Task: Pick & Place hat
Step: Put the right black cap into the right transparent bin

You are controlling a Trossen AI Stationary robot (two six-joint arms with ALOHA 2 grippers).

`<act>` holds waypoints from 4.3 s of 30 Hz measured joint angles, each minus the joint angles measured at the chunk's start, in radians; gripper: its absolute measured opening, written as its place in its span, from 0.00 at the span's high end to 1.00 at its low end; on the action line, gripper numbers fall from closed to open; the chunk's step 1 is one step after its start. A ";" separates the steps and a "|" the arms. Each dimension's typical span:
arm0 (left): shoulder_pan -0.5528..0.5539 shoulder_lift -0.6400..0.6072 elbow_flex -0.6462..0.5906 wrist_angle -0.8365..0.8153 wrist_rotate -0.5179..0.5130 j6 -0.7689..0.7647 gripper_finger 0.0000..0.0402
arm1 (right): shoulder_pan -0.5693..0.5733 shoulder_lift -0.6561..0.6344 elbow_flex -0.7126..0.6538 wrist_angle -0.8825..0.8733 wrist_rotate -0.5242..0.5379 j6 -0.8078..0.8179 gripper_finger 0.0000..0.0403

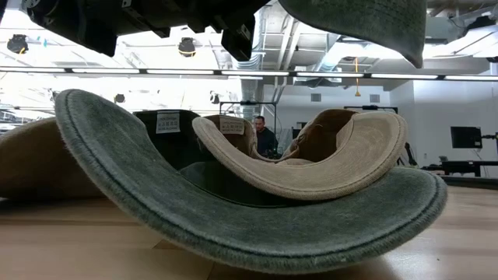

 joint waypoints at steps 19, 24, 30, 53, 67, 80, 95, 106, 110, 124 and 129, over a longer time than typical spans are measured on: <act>0.000 0.000 0.000 0.000 0.015 -0.004 0.96 | -0.031 -0.022 0.000 0.013 0.062 -0.037 0.45; 0.000 0.000 0.000 0.000 0.016 -0.004 0.96 | -0.031 -0.084 0.000 0.013 0.066 -0.054 0.46; 0.000 0.000 0.000 -0.001 0.016 -0.004 0.96 | -0.032 -0.157 0.000 0.013 0.103 -0.065 0.49; 0.000 0.000 0.000 -0.018 0.016 -0.022 0.96 | 0.075 -0.434 0.000 -0.005 -0.411 0.006 0.59; 0.000 0.000 0.000 -0.017 0.016 -0.026 0.96 | 0.108 -0.276 0.000 -0.101 -0.527 0.104 0.59; 0.000 0.000 0.000 -0.017 0.017 -0.026 0.96 | 0.107 -0.240 0.000 -0.074 -0.574 0.104 0.59; 0.000 0.000 0.000 -0.017 0.016 -0.026 0.96 | 0.066 -0.333 0.000 -0.075 -0.602 0.116 0.58; 0.000 0.000 0.000 -0.017 0.016 -0.026 0.96 | 0.098 -0.286 0.000 -0.075 -0.653 0.156 0.58; 0.000 0.000 0.000 -0.017 0.016 -0.026 0.96 | 0.098 -0.262 0.000 -0.075 -0.653 0.156 0.57; 0.000 0.000 0.000 -0.017 0.016 -0.026 0.96 | 0.097 -0.248 0.000 -0.040 -0.653 0.156 0.57; 0.000 0.000 0.000 -0.016 0.015 -0.026 0.96 | 0.097 -0.221 0.000 -0.036 -0.653 0.156 0.58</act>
